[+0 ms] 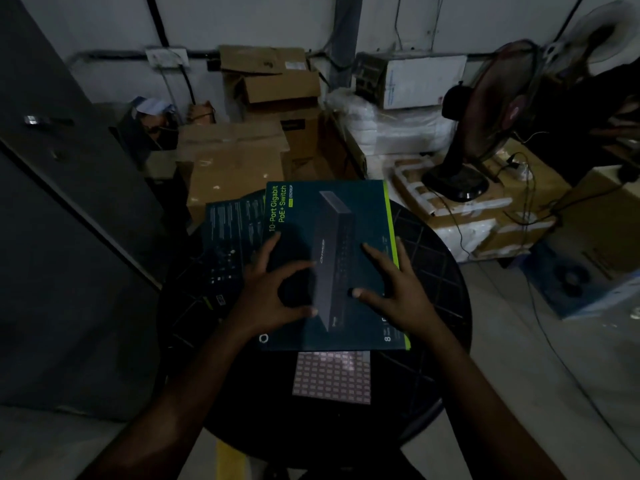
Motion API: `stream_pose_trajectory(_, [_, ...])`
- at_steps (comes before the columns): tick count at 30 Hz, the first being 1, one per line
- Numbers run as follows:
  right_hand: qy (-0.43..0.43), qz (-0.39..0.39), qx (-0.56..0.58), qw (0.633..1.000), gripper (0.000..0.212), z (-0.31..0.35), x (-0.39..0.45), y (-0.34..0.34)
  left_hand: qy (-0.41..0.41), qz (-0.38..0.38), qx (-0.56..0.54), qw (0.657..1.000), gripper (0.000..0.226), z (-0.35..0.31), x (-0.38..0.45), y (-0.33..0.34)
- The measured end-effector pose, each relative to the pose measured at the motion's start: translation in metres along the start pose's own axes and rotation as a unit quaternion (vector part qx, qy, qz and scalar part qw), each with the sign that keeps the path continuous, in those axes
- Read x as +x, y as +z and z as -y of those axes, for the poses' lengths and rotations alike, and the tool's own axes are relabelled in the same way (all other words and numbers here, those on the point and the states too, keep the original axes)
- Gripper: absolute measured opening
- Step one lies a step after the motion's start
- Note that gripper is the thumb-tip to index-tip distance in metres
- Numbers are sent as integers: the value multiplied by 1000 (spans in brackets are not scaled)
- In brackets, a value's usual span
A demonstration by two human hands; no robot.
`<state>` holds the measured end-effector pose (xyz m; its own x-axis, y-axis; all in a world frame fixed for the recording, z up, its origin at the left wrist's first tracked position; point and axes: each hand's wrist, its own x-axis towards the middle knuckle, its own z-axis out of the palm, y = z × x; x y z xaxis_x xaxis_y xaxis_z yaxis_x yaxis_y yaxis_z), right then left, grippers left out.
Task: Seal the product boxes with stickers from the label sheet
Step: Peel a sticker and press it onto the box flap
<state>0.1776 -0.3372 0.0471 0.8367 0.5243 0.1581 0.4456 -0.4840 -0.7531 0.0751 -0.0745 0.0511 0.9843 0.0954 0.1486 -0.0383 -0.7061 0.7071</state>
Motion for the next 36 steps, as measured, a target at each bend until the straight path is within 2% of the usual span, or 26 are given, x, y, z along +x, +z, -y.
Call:
stream_pose_trajectory(3, [7, 10, -25, 1000, 95, -18, 12, -12, 1, 23, -5, 1000, 80, 2, 25, 19])
stream_pose_trajectory(10, [73, 37, 40, 996, 88, -105, 70, -41, -67, 52, -20, 996, 76, -3, 108, 84])
stream_pose_trajectory(15, [124, 120, 54, 984, 106, -185, 130, -53, -138, 77, -29, 987, 85, 11, 172, 137])
stream_pose_trajectory(18, [132, 164, 49, 976, 114, -233, 165, -49, -168, 68, -24, 983, 91, 22, 207, 164])
stream_pose_trajectory(21, [133, 170, 55, 975, 122, -261, 197, -45, -195, 36, -34, 980, 93, 37, 233, 190])
stream_pose_trajectory(25, [133, 181, 53, 973, 116, -279, 229, -39, -211, 16, -39, 977, 97, 55, 261, 217])
stream_pose_trajectory(29, [116, 206, -28, 971, 114, -291, 233, -24, -225, 63, -26, 972, 104, 74, 263, 234])
stream_pose_trajectory(31, [122, 213, -55, 968, 116, -291, 232, -21, -242, 87, 32, 966, 106, 86, 258, 237])
stream_pose_trajectory(33, [130, 231, -82, 961, 114, -285, 231, -23, -246, 105, 95, 959, 95, 83, 254, 236])
stream_pose_trajectory(36, [130, 225, -159, 953, 103, -271, 228, -25, -250, 87, 146, 953, 82, 69, 250, 229])
